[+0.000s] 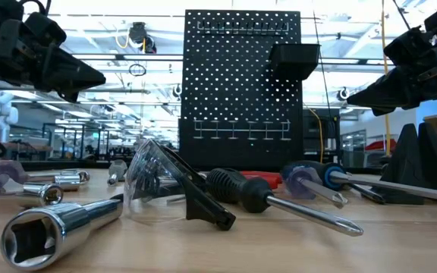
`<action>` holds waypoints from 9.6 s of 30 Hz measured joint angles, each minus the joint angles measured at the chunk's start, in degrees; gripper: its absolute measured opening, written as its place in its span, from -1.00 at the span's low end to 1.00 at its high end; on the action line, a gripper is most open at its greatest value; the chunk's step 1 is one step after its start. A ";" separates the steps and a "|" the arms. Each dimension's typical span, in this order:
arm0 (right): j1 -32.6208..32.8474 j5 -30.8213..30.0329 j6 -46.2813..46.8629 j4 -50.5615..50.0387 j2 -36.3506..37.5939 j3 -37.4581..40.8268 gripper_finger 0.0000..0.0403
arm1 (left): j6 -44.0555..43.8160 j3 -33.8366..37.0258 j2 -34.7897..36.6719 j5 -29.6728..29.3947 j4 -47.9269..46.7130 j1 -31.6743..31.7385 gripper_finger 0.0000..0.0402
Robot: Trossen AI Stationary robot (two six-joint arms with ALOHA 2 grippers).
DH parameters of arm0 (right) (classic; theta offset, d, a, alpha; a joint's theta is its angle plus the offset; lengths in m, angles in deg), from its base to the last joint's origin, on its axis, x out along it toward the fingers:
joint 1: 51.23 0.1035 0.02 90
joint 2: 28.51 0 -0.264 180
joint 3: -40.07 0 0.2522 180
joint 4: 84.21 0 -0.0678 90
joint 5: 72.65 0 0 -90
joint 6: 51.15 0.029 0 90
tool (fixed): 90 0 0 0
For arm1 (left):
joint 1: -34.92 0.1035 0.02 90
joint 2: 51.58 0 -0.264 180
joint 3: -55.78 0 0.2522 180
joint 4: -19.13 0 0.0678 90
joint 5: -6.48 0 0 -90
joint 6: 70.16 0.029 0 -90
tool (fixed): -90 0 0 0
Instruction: Hang tools onto peg board
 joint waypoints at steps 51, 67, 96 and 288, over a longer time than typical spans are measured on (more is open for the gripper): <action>0.00 -0.04 -0.02 0.62 0.02 0.00 -1.00 | 3.67 0.00 0.00 0.09 3.66 0.01 -0.76; -0.02 -1.52 -1.03 24.06 -0.20 -0.78 -1.00 | -2.90 -3.48 -0.81 -2.54 12.73 1.28 -0.76; 7.76 13.51 -2.73 14.43 -45.45 -34.63 -0.92 | 2.08 -26.99 -25.26 8.14 -8.03 5.60 -0.76; 44.85 -25.51 88.54 -70.49 -59.14 -49.44 -0.23 | -45.43 -118.29 -127.12 -4.23 -49.95 -5.96 0.40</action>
